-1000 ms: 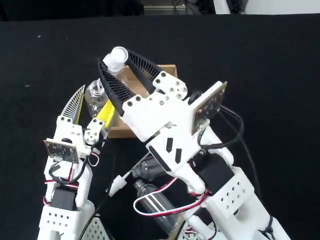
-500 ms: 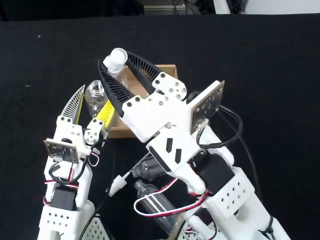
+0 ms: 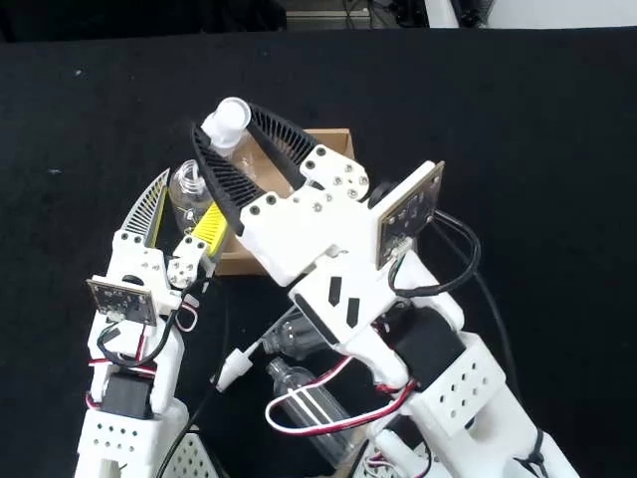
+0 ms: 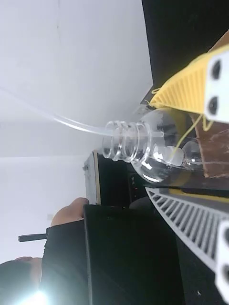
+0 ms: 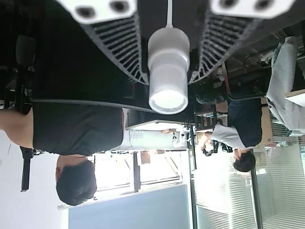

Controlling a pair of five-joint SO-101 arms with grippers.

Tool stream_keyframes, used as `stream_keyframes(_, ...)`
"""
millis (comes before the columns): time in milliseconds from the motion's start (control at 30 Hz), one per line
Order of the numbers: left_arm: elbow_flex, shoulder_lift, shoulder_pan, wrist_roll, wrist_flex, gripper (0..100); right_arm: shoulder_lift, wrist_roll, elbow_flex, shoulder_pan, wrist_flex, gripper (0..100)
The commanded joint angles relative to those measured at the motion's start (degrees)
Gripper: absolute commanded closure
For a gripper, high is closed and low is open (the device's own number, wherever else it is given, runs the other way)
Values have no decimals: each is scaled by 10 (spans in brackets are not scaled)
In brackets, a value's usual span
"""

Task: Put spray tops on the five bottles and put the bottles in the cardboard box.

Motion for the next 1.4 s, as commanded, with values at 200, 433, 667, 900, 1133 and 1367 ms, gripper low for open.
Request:
stream_keyframes(200,14,-4,2,0,-11,970,49,4,-12,-11,5,986)
stream_keyframes(433,14,-4,3,1,-11,970,48,1,-5,-11,47,987)
stream_keyframes(667,14,-4,3,1,-11,970,48,1,14,-16,41,988)
stream_keyframes(900,14,-4,1,0,-11,970,49,5,28,-22,19,987)
stream_keyframes(1133,14,-4,1,0,-11,970,84,11,8,-20,15,987)
stream_keyframes(1367,14,-4,1,0,-11,970,134,27,-35,-11,20,987)
